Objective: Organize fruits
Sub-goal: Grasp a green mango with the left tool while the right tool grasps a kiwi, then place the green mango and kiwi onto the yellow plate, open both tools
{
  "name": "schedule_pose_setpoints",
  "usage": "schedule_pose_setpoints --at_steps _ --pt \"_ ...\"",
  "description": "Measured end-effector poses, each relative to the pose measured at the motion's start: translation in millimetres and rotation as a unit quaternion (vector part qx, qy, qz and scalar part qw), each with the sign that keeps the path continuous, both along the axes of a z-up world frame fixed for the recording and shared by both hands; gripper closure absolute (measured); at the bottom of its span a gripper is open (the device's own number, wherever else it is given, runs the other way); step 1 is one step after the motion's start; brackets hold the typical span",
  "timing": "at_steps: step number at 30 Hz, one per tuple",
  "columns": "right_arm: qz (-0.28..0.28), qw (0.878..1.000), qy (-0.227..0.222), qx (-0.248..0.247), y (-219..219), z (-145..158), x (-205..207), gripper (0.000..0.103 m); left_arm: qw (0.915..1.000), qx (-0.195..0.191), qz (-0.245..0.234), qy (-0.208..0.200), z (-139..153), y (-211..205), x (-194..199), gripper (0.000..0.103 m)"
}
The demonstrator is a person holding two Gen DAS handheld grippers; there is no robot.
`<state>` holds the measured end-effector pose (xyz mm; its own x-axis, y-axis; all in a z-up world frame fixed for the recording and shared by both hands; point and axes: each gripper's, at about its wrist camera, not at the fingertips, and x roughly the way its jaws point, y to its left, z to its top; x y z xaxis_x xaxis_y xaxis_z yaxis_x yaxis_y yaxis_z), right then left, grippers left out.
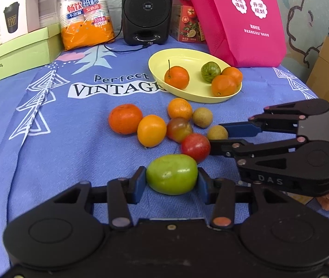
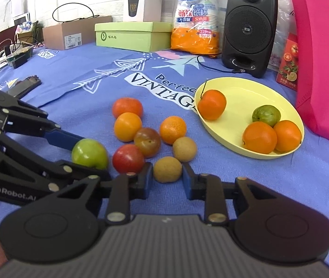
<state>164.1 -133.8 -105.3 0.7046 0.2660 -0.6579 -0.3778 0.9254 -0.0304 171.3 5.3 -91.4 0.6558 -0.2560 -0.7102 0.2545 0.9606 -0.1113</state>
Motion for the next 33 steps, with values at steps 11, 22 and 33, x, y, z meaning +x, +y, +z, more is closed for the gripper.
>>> schedule_pose_setpoints --at_steps 11,22,33 --pt "-0.015 1.000 -0.004 0.005 -14.1 6.5 -30.9 0.076 0.9999 0.000 0.014 0.003 8.4 9.3 -11.3 0.058" --pt "-0.031 0.999 -0.016 0.009 -30.1 17.3 -62.9 0.076 0.9998 0.001 0.016 -0.013 28.5 13.4 -20.7 0.058" --pt "-0.031 0.999 -0.043 0.002 -37.0 36.4 -39.6 0.076 0.9993 0.003 -0.016 -0.035 52.2 3.8 20.6 0.058"
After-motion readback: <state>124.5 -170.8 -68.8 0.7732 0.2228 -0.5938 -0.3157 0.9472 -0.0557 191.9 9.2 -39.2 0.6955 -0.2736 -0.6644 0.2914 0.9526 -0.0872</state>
